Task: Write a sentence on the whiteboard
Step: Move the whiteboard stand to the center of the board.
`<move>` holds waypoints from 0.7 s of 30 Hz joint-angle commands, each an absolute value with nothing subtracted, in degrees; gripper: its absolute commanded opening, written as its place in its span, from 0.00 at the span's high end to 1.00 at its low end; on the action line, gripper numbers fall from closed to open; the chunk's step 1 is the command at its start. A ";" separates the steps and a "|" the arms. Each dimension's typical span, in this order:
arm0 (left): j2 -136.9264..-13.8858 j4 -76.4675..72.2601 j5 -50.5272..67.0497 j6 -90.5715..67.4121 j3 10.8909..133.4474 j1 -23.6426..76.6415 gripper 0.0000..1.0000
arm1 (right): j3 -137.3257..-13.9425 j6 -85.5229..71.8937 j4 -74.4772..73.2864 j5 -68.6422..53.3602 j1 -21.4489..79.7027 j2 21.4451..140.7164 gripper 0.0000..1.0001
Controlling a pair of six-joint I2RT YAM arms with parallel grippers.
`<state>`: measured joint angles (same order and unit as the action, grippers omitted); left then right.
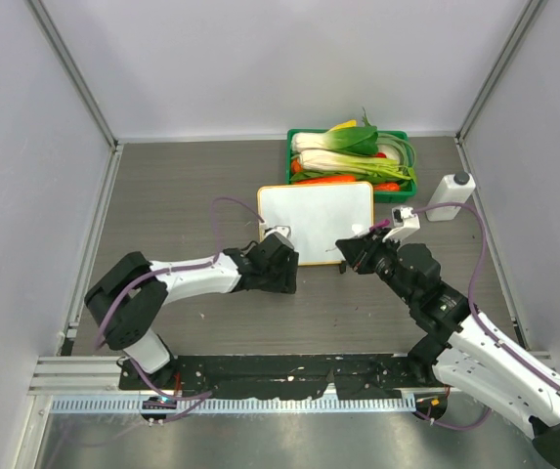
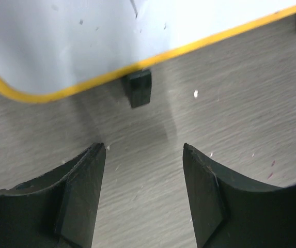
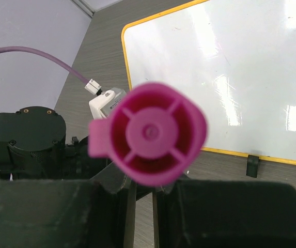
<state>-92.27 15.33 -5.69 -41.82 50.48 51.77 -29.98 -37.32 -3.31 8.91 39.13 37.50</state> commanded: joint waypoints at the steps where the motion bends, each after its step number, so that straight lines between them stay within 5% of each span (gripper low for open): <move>1: -95.88 11.07 -10.71 -43.42 52.21 52.47 0.36 | -30.32 -36.65 -2.11 9.76 39.02 36.48 0.99; 8: -100.63 12.57 -15.46 -44.30 54.93 52.56 0.40 | -30.23 -36.39 -2.90 9.67 39.11 36.21 0.98; 21: -103.01 16.17 -19.16 -43.94 55.55 52.65 0.84 | -30.67 -35.95 -3.69 9.40 38.94 36.65 0.99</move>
